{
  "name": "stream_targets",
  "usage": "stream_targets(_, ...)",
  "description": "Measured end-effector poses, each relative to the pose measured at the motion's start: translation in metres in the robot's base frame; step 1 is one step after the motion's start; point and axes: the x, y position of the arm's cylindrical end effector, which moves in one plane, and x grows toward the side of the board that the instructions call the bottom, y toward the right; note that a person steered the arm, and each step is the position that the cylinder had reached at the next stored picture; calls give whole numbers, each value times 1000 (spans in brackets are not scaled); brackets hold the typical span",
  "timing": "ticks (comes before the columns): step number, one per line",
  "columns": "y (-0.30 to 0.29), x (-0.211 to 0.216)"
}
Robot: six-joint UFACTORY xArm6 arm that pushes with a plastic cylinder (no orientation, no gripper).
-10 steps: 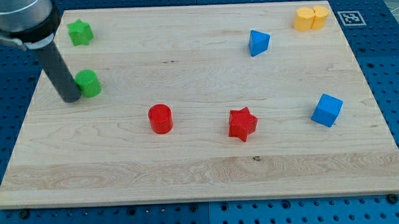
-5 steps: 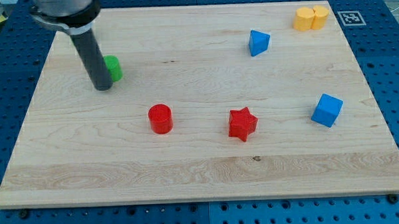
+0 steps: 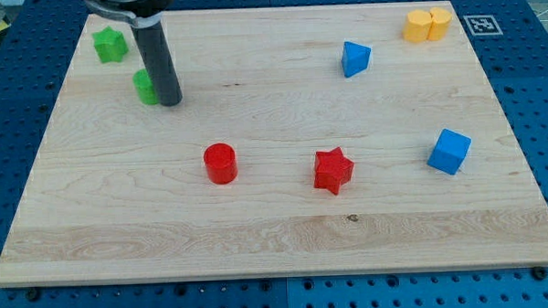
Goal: Slide the green circle to the green star
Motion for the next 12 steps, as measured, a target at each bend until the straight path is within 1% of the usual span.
stream_targets(2,-10,-33)
stream_targets(4,-50,-35)
stream_targets(5,-52,-41)
stream_targets(7,-52,-4)
stream_targets(10,-63,-8)
stream_targets(12,-86,-3)
